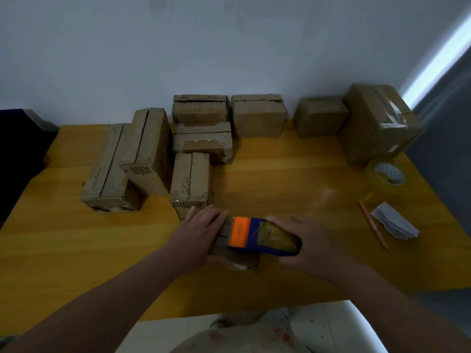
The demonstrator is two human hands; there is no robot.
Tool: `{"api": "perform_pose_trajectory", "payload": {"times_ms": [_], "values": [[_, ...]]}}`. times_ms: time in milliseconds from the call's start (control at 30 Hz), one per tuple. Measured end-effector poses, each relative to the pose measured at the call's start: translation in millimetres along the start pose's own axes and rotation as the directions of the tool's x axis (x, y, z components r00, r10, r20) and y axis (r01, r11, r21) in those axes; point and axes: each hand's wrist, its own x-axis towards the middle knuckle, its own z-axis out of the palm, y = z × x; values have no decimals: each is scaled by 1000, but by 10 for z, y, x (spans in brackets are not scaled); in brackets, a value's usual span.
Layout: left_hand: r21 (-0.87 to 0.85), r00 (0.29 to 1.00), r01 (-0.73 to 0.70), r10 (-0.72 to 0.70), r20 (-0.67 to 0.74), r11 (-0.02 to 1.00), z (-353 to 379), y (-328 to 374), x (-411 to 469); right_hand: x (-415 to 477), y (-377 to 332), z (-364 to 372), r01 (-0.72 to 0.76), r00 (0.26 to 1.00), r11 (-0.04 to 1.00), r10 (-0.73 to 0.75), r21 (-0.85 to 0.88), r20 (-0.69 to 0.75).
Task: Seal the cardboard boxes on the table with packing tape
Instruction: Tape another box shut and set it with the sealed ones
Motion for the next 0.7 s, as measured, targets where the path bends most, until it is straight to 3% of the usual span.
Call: {"api": "perform_pose_trajectory", "payload": {"times_ms": [167,333,700], "values": [[-132,997,-6,-4,-74,991,90,-103,-28,98,-72,57,47,999,998,-46,52,-8],[-160,986,-50,22,-167,986,179,-117,-28,79,-35,-84,63,998,996,-64,66,12],[54,988,-23,31,-154,998,256,-150,-17,-308,417,-385,-83,990,989,96,-119,107]]}}
